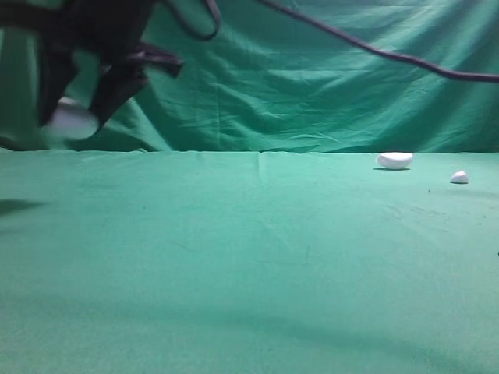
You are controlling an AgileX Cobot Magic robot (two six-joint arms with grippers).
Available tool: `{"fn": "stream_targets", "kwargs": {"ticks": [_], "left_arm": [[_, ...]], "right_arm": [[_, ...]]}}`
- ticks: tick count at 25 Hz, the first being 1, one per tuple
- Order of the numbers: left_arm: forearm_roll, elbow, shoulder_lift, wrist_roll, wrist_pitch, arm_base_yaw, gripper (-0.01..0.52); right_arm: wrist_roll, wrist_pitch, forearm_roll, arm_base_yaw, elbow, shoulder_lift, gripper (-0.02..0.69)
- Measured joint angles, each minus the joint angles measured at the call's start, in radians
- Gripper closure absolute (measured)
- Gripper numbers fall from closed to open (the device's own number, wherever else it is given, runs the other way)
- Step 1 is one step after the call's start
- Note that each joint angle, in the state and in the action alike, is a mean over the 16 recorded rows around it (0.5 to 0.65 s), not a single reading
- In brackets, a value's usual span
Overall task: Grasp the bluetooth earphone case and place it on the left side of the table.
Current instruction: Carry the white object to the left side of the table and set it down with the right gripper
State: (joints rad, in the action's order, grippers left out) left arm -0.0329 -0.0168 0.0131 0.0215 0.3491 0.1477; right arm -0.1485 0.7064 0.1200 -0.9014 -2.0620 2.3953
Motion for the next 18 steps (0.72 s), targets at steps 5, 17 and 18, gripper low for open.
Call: {"fn": "stream_targets", "kwargs": {"ticks": [5,17,18], "left_arm": [[0.0,0.0,0.0,0.0,0.0,0.0,0.514],[0.0,0.0,0.0,0.0,0.0,0.0,0.514],[0.0,0.0,0.0,0.0,0.0,0.0,0.514]], "right_arm": [[0.0,0.027,-0.003,-0.009,-0.018,0.009,0.229],[0.081,0.4,-0.125,-0.008,-0.123,-0.176,0.489],[0.093,0.43,-0.142,-0.006,-0.128,-0.202,0.523]]}}
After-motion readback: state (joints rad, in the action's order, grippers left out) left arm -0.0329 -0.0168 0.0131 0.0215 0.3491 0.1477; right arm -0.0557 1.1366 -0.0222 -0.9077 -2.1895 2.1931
